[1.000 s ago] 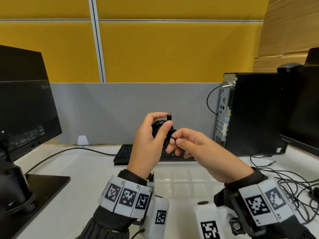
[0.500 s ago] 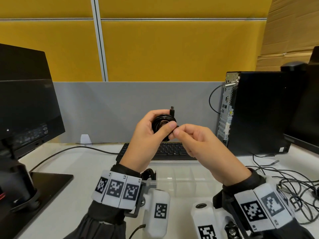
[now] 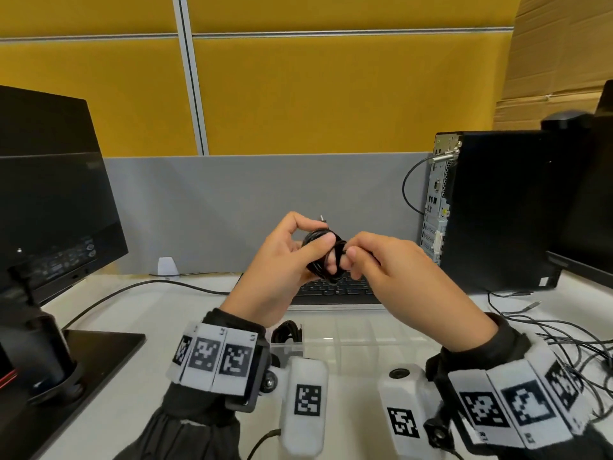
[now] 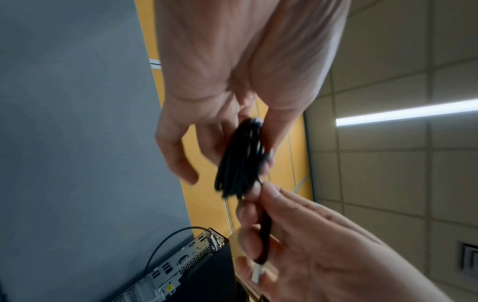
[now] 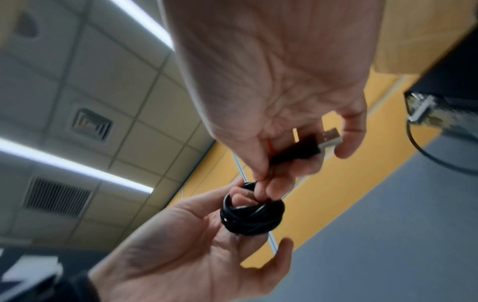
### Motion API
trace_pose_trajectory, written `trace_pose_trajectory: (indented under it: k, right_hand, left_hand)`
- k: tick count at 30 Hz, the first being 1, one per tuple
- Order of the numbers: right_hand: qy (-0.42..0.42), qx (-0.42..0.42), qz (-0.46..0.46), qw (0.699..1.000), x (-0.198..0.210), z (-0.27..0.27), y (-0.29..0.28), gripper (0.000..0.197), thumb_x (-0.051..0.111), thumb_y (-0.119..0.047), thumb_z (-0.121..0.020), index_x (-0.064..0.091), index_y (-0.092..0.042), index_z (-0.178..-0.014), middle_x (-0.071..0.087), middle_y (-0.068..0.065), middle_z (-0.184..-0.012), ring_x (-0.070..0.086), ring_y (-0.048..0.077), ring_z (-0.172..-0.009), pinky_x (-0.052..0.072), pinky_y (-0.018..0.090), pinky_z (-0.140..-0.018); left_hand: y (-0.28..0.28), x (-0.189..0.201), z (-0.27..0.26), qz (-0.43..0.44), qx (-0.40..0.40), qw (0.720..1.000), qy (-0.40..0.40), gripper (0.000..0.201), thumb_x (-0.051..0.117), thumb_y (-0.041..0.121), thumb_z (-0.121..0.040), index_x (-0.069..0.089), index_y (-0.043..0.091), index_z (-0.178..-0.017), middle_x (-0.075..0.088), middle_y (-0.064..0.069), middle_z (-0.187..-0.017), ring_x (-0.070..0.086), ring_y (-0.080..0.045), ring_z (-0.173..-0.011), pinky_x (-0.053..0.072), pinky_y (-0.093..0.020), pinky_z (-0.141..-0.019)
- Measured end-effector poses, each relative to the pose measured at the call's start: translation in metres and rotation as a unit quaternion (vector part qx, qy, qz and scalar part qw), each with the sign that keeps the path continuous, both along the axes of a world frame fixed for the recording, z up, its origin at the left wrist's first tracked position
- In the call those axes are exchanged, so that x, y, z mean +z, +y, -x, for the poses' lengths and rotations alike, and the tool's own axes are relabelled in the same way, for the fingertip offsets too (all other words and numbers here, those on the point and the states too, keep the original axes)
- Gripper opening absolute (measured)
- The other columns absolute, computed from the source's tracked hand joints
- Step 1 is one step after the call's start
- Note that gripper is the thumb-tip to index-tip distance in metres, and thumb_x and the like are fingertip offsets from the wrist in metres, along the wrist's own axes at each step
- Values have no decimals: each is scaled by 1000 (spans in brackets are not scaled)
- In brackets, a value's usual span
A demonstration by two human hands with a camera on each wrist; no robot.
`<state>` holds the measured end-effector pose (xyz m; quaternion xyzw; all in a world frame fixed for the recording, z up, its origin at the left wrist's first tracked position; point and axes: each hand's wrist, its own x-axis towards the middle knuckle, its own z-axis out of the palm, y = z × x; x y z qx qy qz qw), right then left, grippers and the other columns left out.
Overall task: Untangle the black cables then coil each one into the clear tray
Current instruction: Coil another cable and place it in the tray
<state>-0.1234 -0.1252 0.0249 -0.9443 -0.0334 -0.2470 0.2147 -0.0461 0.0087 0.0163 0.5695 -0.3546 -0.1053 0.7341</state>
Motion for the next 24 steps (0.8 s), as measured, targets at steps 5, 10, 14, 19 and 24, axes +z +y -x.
trace_pose_trajectory:
  k: [5, 10, 14, 19, 24]
  right_hand:
    - [-34, -48, 131, 990, -4, 1, 9, 15, 22, -20, -102, 34, -22, -93, 49, -7, -79, 45, 18, -75, 31, 36, -80]
    - [-63, -21, 119, 991, -13, -7, 15, 14, 23, -31, -102, 28, -23, -92, 40, -7, -58, 35, 13, -50, 36, 38, -84]
    - [-101, -21, 97, 990, -16, -10, 13, 17, 30, -35, -101, 34, -22, -91, 38, -8, -53, 34, 13, -47, 37, 36, -75]
    - [-50, 102, -117, 987, -5, -4, 11, 20, 44, -24, -98, 45, -18, -80, 50, -18, -48, 43, 3, -47, 31, 15, -51]
    - [-24, 102, -33, 994, -2, -2, -11, 22, 41, -28, -99, 60, -22, -89, 52, -10, -70, 40, 1, -66, 33, 23, -65]
  left_hand:
    - [-1, 1, 0, 36, -50, 993, 100, 12, 40, 2, -95, 44, 12, -101, 49, -2, -61, 48, -15, -59, 45, -29, -68]
    - [-4, -2, -4, 42, -16, 993, 107, 25, 54, 14, -87, 48, 8, -111, 43, -1, -66, 45, -9, -56, 41, -31, -74]
    - [-10, -4, -3, 39, 16, 995, 87, 17, 51, 24, -92, 55, 8, -94, 38, 2, -60, 42, -8, -54, 44, -28, -73]
    - [-14, -2, 0, 89, 41, 988, 117, 18, 49, 22, -95, 56, 9, -85, 33, 5, -51, 35, -9, -53, 36, -26, -69]
    - [-14, -3, -5, 143, 68, 978, 138, 13, 49, 14, -95, 56, 8, -86, 37, 6, -50, 34, -8, -54, 32, -22, -61]
